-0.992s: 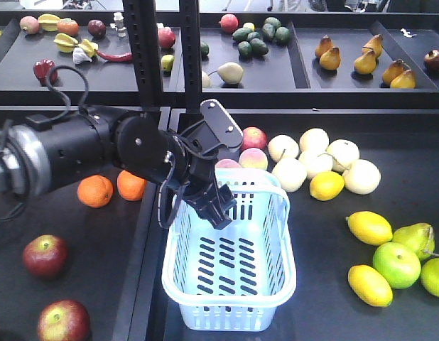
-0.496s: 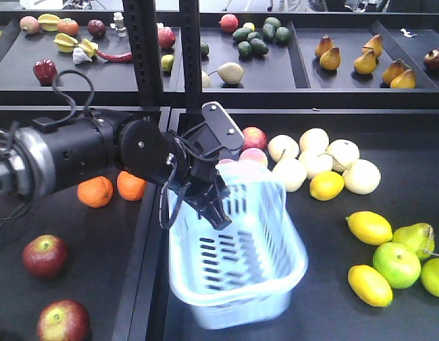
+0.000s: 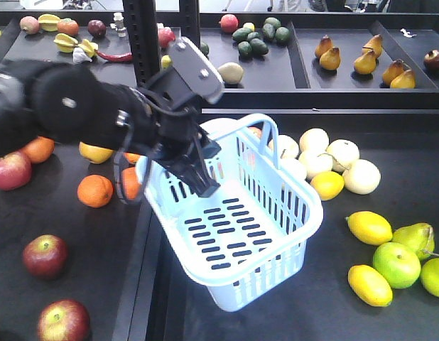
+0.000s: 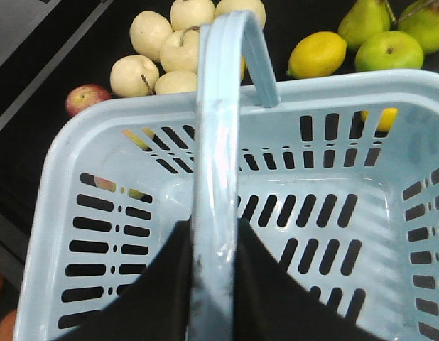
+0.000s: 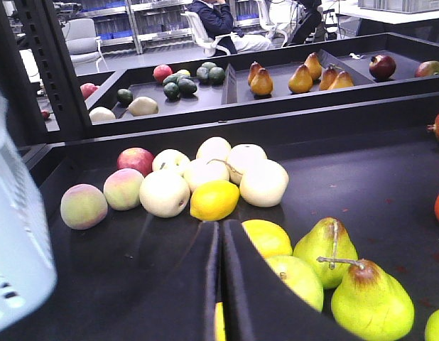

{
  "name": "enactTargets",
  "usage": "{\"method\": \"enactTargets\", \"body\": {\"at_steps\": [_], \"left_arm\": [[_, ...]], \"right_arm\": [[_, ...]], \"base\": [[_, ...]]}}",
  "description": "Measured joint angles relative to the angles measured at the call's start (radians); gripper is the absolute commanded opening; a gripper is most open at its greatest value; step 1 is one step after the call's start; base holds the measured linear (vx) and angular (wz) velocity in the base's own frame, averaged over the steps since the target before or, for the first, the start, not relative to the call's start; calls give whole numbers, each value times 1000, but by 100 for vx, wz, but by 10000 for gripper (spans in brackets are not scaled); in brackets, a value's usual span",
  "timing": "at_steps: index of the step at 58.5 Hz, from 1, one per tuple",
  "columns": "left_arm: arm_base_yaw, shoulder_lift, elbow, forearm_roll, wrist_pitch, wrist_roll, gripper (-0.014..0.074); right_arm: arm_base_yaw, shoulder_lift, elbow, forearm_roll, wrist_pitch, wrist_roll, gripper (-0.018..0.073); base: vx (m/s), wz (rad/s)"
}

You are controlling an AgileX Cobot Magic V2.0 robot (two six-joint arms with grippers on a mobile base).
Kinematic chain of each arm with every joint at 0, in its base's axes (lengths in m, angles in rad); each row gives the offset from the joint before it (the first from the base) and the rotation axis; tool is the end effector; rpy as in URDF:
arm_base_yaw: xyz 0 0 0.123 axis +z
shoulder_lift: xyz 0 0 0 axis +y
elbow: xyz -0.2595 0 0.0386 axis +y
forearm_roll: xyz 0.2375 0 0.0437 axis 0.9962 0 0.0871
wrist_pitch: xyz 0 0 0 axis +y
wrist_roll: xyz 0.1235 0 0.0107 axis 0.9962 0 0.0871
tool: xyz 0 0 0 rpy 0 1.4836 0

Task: Pick three apples into basket with both arms
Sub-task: 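Swing the held basket toward the robot's left side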

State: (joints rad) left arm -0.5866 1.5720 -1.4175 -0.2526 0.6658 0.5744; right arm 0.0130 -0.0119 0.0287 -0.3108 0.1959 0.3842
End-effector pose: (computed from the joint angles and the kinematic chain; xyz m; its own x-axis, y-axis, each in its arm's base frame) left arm 0.2996 -0.2222 0.3085 -0.2744 0.6160 -0.7384 0.7994 0.5730 0.1809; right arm 0.1012 -0.0061 0.1838 -0.1121 0.0773 -0.9907 0.0552 0.9959 0.0715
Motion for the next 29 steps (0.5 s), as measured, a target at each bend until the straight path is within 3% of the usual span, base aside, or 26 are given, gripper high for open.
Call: {"method": "enactTargets", "body": {"at_steps": [18,29], "left_arm": [[0,-113,0,1,281,-187,-8],[0,-201,7,3,382,-236,-8]], "right_arm": [[0,0,0,0,0,0,-8],[0,0,0,0,0,0,-8]], "base": [[0,0],[0,0]]}}
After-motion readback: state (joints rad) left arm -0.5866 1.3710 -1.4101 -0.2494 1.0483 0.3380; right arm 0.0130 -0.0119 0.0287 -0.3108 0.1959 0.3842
